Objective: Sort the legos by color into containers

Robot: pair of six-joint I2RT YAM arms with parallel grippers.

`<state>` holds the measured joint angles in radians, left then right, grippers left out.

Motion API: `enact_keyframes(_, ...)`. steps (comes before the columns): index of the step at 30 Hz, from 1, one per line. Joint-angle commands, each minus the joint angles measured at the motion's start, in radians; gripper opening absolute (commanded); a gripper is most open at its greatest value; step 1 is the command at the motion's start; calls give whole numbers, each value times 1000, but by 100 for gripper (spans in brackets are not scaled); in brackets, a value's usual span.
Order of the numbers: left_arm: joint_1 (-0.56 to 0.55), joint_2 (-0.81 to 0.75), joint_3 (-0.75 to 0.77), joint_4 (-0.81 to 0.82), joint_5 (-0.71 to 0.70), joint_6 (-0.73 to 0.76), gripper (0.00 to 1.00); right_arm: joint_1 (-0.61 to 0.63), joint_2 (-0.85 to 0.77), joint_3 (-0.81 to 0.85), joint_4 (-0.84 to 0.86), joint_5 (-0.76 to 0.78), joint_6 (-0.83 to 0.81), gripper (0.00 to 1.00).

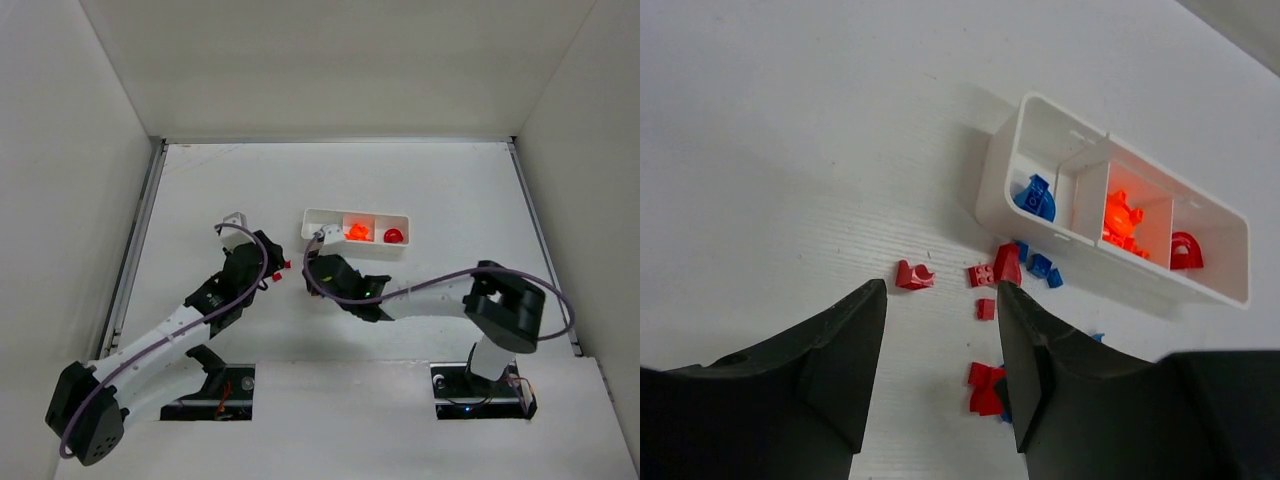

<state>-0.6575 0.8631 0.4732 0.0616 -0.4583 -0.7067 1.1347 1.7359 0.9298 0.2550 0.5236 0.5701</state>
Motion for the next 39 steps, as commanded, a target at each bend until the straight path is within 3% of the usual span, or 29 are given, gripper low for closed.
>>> enact_keyframes(1, -59, 28, 16, -8, -25, 18, 46, -86, -162, -68, 49, 44, -22, 23)
enact_keyframes(8, -299, 235, 85, 29, -57, 59, 45, -322, -335, -200, 38, 7, -41, 23)
enact_keyframes(17, -488, 514, 217, 96, -89, 153, 47, -528, -345, -233, 29, -34, -75, 24)
enact_keyframes(24, -501, 704, 347, 147, -79, 219, 50, -577, -285, -210, 32, -43, -87, 29)
enact_keyframes(30, -483, 849, 435, 168, -62, 280, 52, -573, -311, -217, 35, -47, -81, 47)
enact_keyframes(39, -442, 952, 484, 207, -34, 317, 51, -565, -424, -272, 35, -43, -75, 50)
